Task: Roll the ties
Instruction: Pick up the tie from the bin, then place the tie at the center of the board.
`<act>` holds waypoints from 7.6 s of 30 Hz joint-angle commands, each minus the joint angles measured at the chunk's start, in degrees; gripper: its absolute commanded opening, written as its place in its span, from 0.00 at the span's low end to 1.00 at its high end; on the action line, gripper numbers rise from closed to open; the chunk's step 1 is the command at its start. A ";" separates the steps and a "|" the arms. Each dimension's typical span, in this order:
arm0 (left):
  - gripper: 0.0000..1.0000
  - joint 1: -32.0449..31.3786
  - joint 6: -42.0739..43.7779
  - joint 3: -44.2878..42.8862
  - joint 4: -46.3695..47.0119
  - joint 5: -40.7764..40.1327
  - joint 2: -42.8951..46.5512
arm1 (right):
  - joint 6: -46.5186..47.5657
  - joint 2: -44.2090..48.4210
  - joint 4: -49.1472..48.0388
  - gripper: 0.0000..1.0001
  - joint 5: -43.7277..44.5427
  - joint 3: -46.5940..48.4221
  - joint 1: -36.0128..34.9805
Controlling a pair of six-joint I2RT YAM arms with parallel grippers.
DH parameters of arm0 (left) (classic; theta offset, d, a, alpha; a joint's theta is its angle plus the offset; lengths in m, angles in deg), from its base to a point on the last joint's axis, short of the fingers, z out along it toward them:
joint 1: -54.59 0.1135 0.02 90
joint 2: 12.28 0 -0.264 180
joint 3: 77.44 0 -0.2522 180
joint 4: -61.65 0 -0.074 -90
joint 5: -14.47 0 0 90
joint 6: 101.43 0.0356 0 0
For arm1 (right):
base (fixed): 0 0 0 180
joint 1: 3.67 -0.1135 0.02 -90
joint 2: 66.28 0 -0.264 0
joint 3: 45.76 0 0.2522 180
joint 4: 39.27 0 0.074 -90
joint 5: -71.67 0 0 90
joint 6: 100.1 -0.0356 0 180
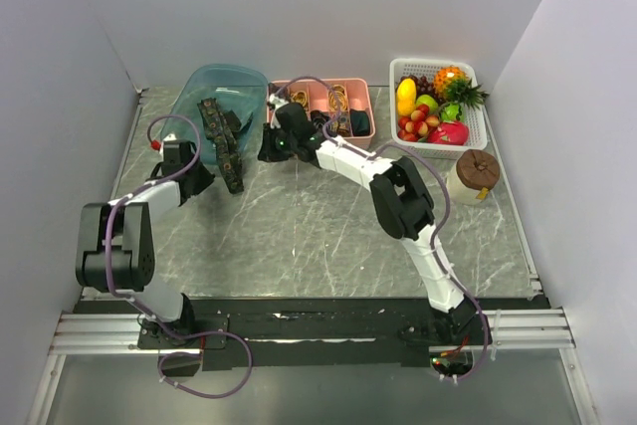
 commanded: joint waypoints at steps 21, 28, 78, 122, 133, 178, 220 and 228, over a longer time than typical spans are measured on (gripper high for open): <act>0.04 -4.36 1.25 -7.38 2.53 4.98 -3.37 | -0.54 -10.48 3.42 0.13 0.55 15.72 -4.58; 0.22 -4.27 1.60 -5.89 -0.03 1.02 0.58 | -0.10 -3.81 1.32 0.14 2.74 4.93 -3.96; 0.72 -2.60 7.58 6.78 35.92 23.61 -3.19 | -5.38 20.90 -37.00 0.82 -25.11 -41.84 9.22; 0.01 -4.97 4.68 6.42 33.81 43.90 7.44 | 3.41 10.71 -25.68 0.89 -36.19 -18.83 5.80; 0.01 -5.06 2.57 6.77 35.66 45.23 8.85 | -1.75 9.47 -34.08 0.72 -42.42 -19.35 5.01; 0.85 -12.88 11.01 11.87 27.99 31.50 29.51 | -59.07 30.30 -65.84 0.00 -4.73 -47.82 10.10; 0.73 -20.00 13.29 -3.86 31.26 30.29 13.07 | -66.02 25.64 -69.17 0.00 -9.21 -46.68 9.57; 0.67 -20.09 12.15 -3.25 32.67 28.53 11.84 | -66.19 25.65 -69.61 0.00 -9.38 -46.77 9.57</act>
